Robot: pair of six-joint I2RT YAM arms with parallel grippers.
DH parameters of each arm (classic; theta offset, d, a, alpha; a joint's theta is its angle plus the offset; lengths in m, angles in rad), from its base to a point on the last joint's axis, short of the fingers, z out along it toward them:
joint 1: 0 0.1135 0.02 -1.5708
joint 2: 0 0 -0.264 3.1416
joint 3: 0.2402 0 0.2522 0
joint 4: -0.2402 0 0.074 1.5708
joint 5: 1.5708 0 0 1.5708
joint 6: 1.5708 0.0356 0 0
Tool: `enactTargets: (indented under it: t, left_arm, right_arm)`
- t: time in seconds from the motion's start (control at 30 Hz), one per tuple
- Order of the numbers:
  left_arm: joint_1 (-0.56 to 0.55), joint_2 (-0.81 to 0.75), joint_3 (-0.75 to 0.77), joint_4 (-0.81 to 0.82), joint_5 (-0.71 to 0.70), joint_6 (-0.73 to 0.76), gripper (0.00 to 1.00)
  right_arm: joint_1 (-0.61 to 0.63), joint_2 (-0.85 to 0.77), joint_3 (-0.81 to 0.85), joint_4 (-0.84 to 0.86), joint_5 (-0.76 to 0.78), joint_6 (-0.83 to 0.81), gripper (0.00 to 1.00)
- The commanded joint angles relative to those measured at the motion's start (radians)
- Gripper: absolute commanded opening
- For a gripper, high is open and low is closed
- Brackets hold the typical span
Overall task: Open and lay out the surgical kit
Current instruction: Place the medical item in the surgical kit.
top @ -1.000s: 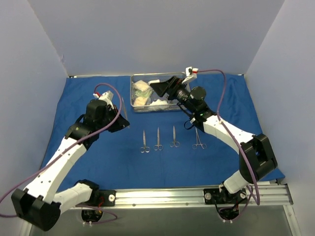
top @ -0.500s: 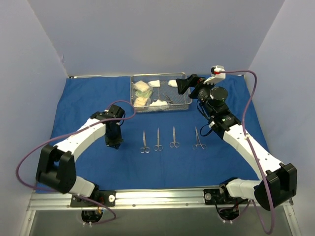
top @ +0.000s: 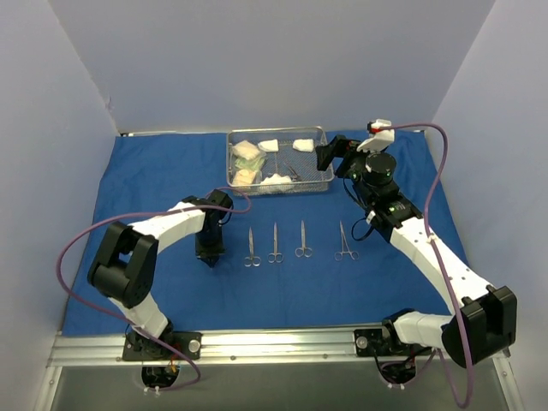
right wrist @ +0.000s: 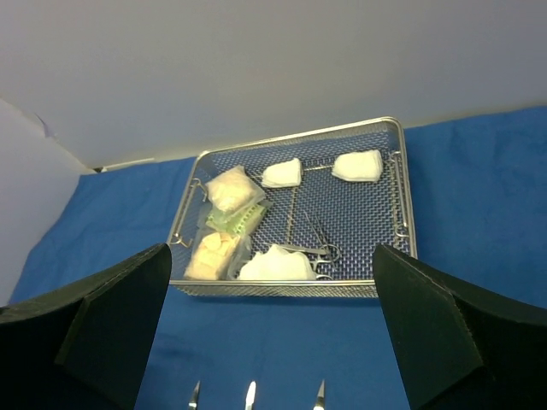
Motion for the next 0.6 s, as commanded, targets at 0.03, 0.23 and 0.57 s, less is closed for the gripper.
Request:
enactTargets:
  t: [0.03, 0.23, 0.57]
  left_arm:
    - [-0.031, 0.034, 0.029, 0.03, -0.019, 0.011, 0.02]
    - [-0.031, 0.036, 0.014, 0.038, -0.01, -0.007, 0.02]
    - [-0.031, 0.07, 0.015, 0.009, -0.004, -0.013, 0.23]
  right_arm:
    - [-0.015, 0.005, 0.026, -0.01, 0.015, -0.022, 1.0]
    - [-0.028, 0.019, 0.033, -0.012, -0.004, -0.022, 1.0]
    - [-0.051, 0.004, 0.033, -0.036, 0.022, -0.03, 1.0]
